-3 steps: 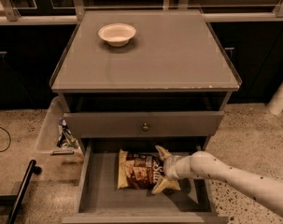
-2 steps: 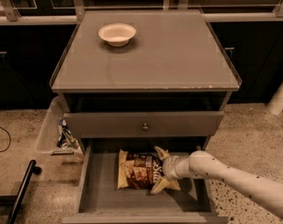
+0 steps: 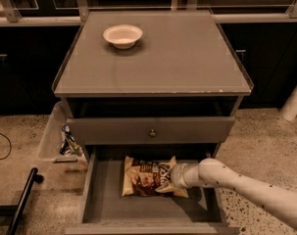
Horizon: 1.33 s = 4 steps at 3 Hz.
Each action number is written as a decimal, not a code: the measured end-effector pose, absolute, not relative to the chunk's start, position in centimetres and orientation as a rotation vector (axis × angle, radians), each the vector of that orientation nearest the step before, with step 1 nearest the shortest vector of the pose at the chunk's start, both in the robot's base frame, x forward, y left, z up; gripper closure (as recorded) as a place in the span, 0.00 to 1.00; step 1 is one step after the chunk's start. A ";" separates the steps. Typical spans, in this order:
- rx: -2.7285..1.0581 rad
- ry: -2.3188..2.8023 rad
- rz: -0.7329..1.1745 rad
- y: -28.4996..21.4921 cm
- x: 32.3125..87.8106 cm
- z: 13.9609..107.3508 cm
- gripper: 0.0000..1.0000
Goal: Pick brown chip bag from middle drawer and place on counter
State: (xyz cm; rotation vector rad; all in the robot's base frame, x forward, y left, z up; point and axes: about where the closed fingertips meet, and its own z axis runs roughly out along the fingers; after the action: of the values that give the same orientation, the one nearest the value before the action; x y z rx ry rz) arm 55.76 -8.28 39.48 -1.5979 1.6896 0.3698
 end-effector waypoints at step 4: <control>-1.584 1.705 0.395 -8.5 55.3 39.7 1.00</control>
Offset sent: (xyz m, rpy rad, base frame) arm 0.0000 0.0000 0.0000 0.0000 0.0000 0.0000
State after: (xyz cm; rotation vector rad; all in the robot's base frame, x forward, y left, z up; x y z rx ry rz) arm 55.33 -8.52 39.67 -1.5838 1.7049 0.3946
